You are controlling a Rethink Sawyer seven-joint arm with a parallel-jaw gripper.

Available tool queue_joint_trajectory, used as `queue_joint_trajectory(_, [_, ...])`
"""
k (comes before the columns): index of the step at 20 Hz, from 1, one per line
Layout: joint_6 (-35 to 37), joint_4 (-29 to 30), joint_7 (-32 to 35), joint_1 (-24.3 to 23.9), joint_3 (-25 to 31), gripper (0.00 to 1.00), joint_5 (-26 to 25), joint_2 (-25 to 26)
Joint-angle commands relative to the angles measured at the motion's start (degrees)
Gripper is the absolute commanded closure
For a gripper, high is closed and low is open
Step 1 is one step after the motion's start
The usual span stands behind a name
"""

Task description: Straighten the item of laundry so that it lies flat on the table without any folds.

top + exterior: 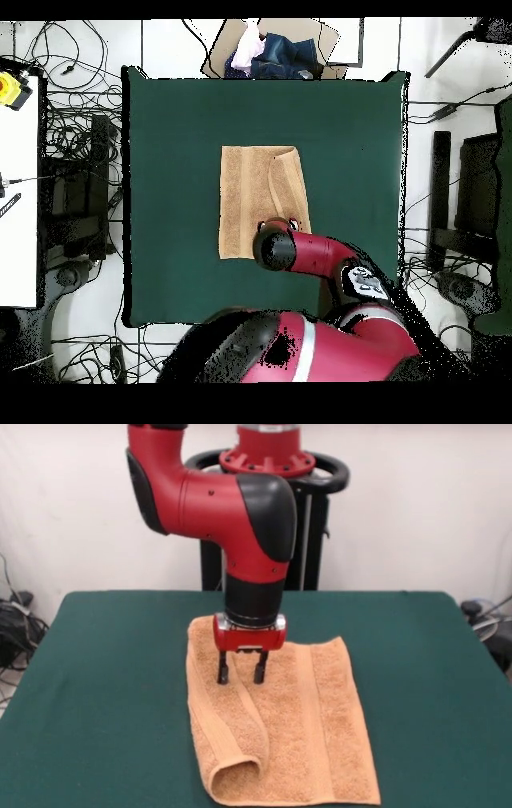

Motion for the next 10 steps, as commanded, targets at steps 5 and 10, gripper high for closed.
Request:
queue_joint_trajectory(5, [-7.4,-11.9,7.6,-3.2,-6.8,0.00,-2.0,8.3])
queue_joint_trajectory(10, [-7.3,-11.7,7.5,-4.3,-5.9,0.00,-2.2,8.4])
